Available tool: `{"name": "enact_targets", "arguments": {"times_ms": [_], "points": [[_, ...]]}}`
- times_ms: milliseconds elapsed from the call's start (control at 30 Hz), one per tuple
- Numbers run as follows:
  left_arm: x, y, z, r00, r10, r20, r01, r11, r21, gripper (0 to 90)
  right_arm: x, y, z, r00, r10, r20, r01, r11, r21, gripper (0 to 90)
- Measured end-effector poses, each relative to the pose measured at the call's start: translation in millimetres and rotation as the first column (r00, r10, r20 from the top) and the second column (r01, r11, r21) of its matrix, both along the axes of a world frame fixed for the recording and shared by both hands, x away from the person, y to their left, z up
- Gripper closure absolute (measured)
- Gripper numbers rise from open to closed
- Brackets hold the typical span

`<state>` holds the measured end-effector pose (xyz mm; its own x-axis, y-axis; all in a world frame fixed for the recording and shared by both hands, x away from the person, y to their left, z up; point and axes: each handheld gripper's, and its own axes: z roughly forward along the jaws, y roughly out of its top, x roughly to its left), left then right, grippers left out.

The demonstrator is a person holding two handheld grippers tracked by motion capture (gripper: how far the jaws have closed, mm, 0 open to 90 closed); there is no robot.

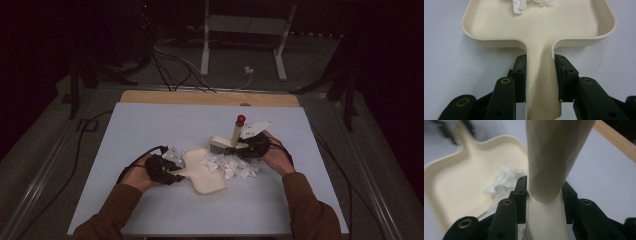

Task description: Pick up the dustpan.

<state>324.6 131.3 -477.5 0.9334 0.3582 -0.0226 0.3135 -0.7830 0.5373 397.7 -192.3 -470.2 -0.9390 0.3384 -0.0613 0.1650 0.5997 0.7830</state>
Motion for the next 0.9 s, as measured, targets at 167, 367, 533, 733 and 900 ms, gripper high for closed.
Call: {"name": "enact_targets", "arguments": {"times_ms": [167, 367, 533, 733, 900], "points": [[-1.7, -5.3, -0.3, 0.9998, -0.020, -0.004, 0.020, 0.9998, -0.004, 66.5, 3.7, -1.7, -1.3, 0.9948, -0.101, 0.015, 0.101, 0.9945, -0.027, 66.9], [-1.2, -7.7, -0.1, 0.9996, -0.029, -0.005, 0.029, 0.9996, 0.003, 66.4, 4.6, -3.4, 0.1, 0.9884, -0.151, 0.020, 0.151, 0.9883, -0.019, 66.9], [0.0, -9.3, -0.8, 0.9997, -0.025, -0.004, 0.025, 0.9997, 0.002, 66.4, -1.5, 2.4, -1.5, 0.9994, -0.029, -0.019, 0.028, 0.9995, -0.011, 67.0], [-1.1, -11.0, -0.3, 0.9992, -0.039, -0.008, 0.039, 0.9992, 0.001, 66.4, -6.4, 7.4, 0.5, 0.9975, 0.057, -0.041, -0.056, 0.9983, 0.013, 67.0], [-3.2, -12.8, -0.2, 0.9986, -0.051, -0.008, 0.051, 0.9987, 0.005, 66.4, -1.2, 1.2, 3.1, 0.9980, -0.061, -0.016, 0.061, 0.9980, 0.015, 66.9]]}}
